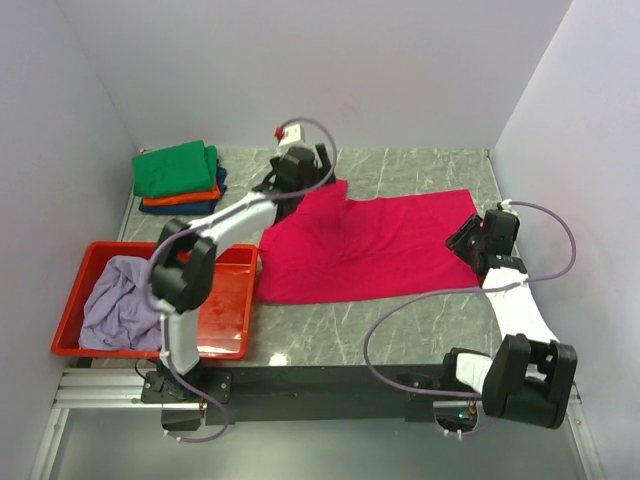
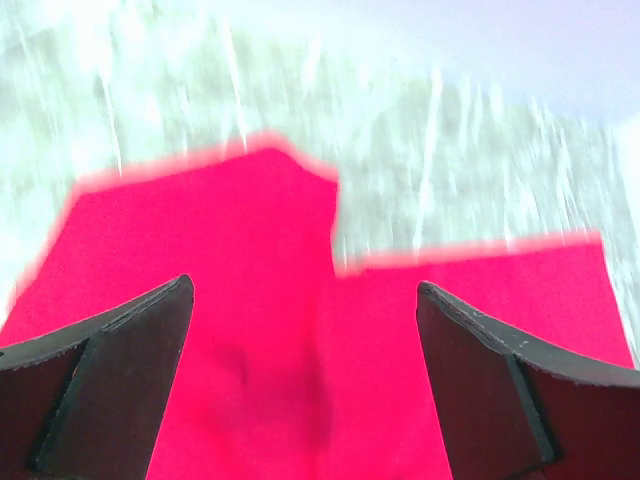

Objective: Fold and stack the t-shirts
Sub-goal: Fold the tshirt

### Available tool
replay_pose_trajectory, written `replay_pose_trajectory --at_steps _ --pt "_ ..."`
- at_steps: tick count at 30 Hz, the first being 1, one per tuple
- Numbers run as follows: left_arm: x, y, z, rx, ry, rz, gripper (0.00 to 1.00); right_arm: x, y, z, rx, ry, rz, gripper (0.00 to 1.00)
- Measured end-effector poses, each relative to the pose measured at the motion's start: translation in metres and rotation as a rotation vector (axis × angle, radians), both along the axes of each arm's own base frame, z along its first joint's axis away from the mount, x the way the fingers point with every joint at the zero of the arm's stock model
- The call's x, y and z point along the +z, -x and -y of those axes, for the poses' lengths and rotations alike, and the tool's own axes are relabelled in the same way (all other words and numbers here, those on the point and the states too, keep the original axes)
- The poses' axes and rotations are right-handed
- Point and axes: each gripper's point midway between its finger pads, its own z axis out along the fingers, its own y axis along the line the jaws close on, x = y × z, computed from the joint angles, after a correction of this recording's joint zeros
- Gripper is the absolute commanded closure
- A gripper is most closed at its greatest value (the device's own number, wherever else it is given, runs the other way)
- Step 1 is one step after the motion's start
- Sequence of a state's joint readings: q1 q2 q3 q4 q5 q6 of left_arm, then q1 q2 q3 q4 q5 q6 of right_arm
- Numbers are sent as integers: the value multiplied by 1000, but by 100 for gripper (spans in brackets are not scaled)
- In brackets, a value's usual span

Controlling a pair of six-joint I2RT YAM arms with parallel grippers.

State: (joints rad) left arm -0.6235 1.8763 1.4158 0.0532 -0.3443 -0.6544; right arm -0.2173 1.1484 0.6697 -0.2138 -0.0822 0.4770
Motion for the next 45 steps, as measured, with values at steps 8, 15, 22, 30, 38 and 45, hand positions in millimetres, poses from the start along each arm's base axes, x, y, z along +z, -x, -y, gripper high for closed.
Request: replay_pose_trajectory --at_steps 8,15,22,30,38,45 --pt "-58 -84 -3 70 -138 -56 3 28 -4 -25 98 -18 102 50" --pt "-125 -96 -23 73 -252 -158 2 29 -5 -35 139 -34 107 50" --pt "-127 -112 -32 67 -294 -140 1 31 -4 -38 153 -27 114 50" --pt "-132 -120 -27 27 -324 -121 5 32 -3 -39 163 -20 116 50" --pt "-139 -118 -22 -23 -343 -140 17 31 -2 -39 161 -17 108 50" --pt "-146 -122 -24 -20 -365 -166 12 32 -1 -39 160 -14 111 50"
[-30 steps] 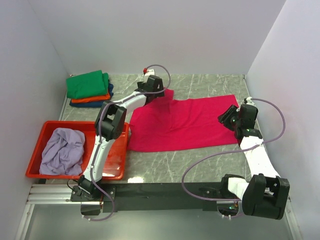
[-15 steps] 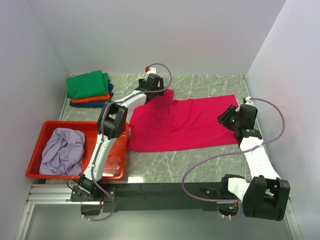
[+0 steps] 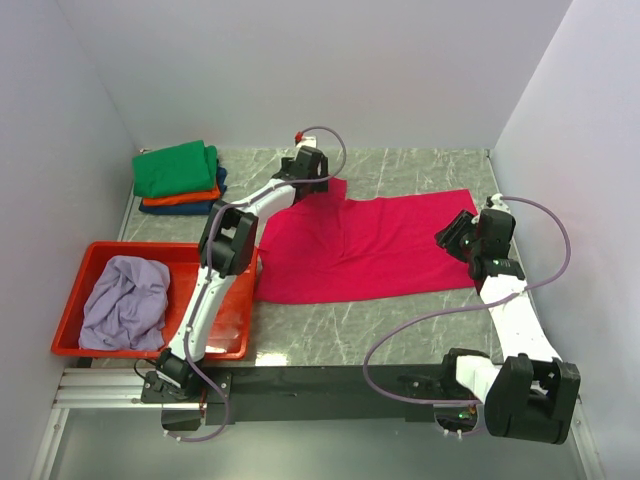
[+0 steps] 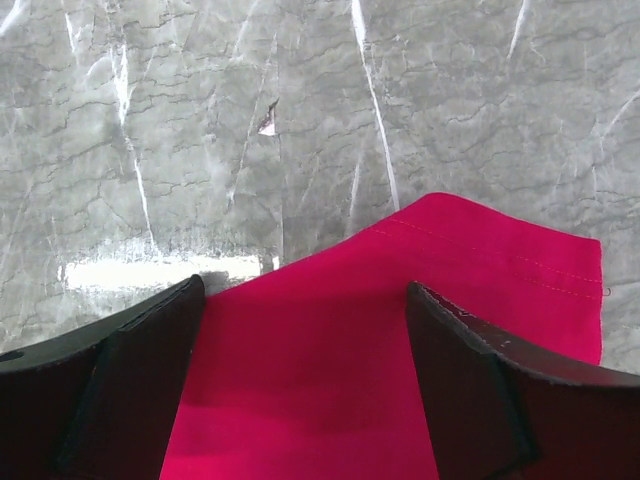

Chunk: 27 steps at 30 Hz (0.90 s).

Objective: Fold and stack the t-shirts
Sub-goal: Fold the tshirt

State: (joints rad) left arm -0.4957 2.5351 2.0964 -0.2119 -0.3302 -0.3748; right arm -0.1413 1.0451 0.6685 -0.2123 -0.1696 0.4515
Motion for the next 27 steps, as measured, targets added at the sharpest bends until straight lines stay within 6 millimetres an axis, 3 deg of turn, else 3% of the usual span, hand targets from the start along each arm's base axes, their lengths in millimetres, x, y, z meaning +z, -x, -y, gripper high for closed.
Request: replay_pose_trajectory --at_steps 1,4,5,7,8,11,19,27 --pt "0 0 -1 2 -1 0 13 1 0 0 0 0 2 50" --pt "0 0 -4 6 -14 -8 31 2 0 0 0 1 6 50" --pt "-1 0 -4 2 -21 -11 46 2 0 0 0 1 7 50" --pt "-1 -1 -4 -5 -27 -12 59 2 0 0 0 1 8 50" --pt "-1 -2 -4 -7 -27 -12 73 2 0 0 0 1 8 50" --pt "-1 -2 -4 -16 -33 -8 100 2 0 -1 2 1 8 50" --pt "0 -1 -2 -28 -40 34 100 2 0 -2 5 1 8 50" --pt "13 36 -9 -11 -191 104 100 2 0 -2 7 2 7 50"
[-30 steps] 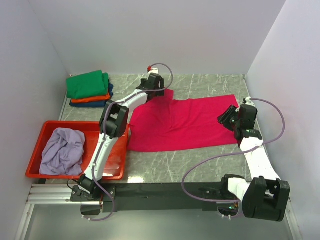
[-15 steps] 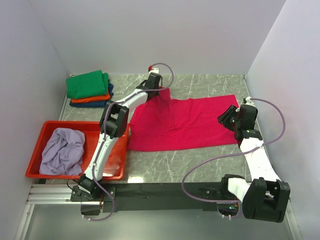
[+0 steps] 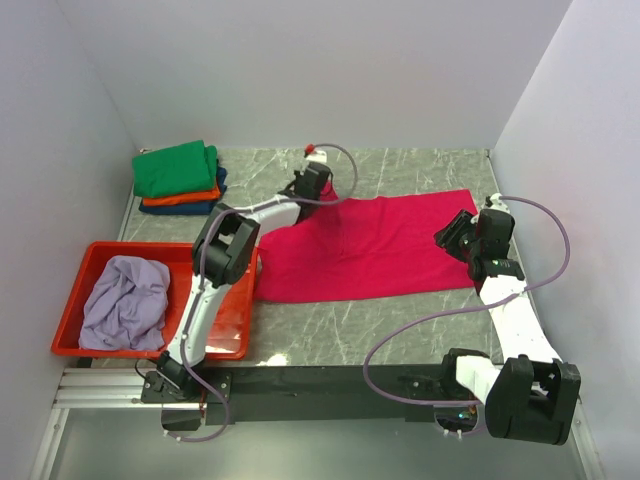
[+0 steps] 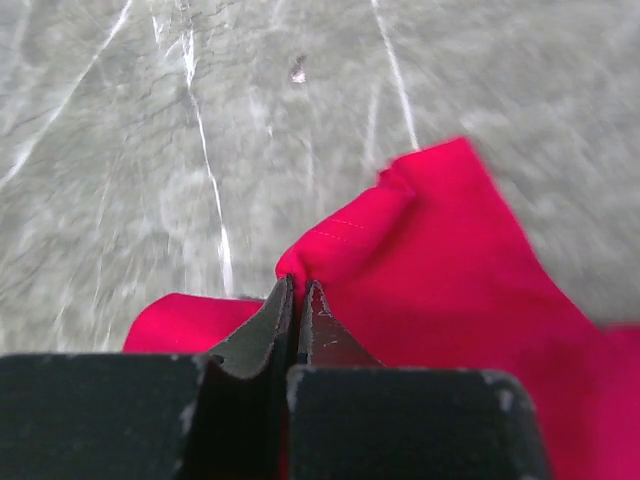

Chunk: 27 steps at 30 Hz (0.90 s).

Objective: Fold and stack the t-shirts
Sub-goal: Fold the tshirt

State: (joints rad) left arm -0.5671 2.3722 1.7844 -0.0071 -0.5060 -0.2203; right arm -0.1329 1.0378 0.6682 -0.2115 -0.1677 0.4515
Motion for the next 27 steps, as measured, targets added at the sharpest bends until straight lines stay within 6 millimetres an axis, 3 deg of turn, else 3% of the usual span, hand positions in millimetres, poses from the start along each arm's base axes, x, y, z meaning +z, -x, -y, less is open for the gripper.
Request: replay_pose_trajectory --at_steps 7,9,10,15,17,20,23,27 --pt "22 52 24 -2 -113 102 97 -1 0 -1 2 1 -1 50" --pt "23 66 28 -4 -129 109 92 -1 0 -1 2 1 -1 50" --pt "22 75 29 -4 -137 108 80 -1 0 -1 2 1 -1 50" --pt "13 111 29 0 -134 74 54 -3 0 -2 6 -1 -7 50" --pt "8 127 27 1 -121 46 36 -4 0 -2 7 -2 -10 50" --pt "8 147 30 -19 -71 6 21 -6 0 -2 8 -3 -14 50" --pt "28 152 36 -34 27 -3 18 -7 0 -2 9 -3 -16 50" --pt "64 126 22 6 186 19 19 -7 0 -3 13 -6 -16 50"
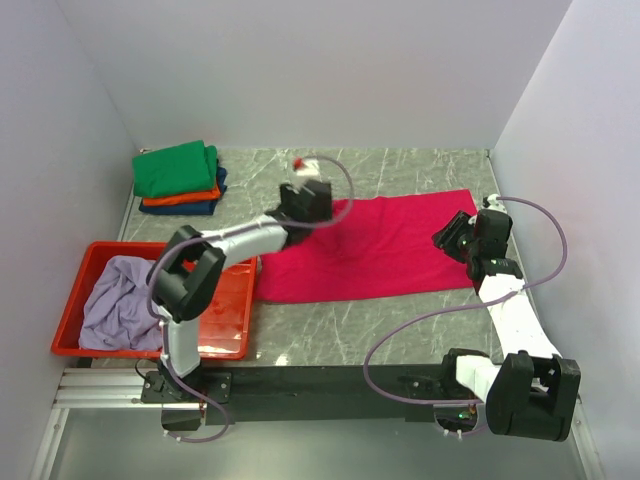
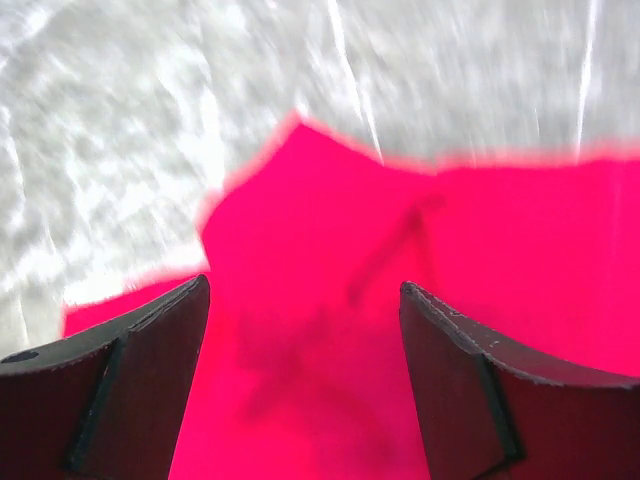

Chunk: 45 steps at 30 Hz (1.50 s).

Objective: Fold and stack the t-shirts
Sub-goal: Fold the tshirt

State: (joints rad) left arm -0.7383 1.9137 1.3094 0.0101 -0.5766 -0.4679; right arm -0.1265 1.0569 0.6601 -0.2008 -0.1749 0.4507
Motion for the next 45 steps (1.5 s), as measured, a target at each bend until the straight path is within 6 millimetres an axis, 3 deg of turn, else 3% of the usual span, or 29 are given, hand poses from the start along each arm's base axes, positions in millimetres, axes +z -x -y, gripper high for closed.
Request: replay_pose_trajectory --at_steps 4,8,11,14,18,24,25,27,33,36,38,43,45 --pt "13 -46 -34 71 128 -5 19 1 -1 0 3 -1 5 50" --pt "-10 -75 -57 84 230 -78 20 1 -1 0 3 -1 5 50" --pt "-40 -78 -54 53 263 -161 20 0 -2 0 3 -1 4 50" --pt "-68 -64 -42 7 274 -255 20 -2 -2 0 3 -2 0 50" --pt "-67 -59 -25 -41 312 -275 24 -3 -2 0 3 -2 -3 50" --pt "-70 -51 -15 -73 345 -301 63 -7 0 -1 3 -3 -12 50" --pt "-70 -51 -14 -78 350 -302 81 -7 0 0 3 -3 -11 50" --pt "-71 -51 -14 -75 351 -297 99 -7 0 0 3 -3 -12 50" --pt "-69 -42 -4 -76 239 -248 100 -7 0 0 3 -3 -12 50" --pt "-62 -24 16 -86 141 -204 99 -8 0 0 3 -3 -15 50" --pt "-59 -11 31 -102 87 -180 94 -9 0 0 3 -2 -18 50" --pt "-55 27 67 -157 -25 -148 48 -9 0 0 4 -2 -20 50" --pt "-56 38 74 -169 -49 -149 40 -10 0 0 4 -2 -20 50"
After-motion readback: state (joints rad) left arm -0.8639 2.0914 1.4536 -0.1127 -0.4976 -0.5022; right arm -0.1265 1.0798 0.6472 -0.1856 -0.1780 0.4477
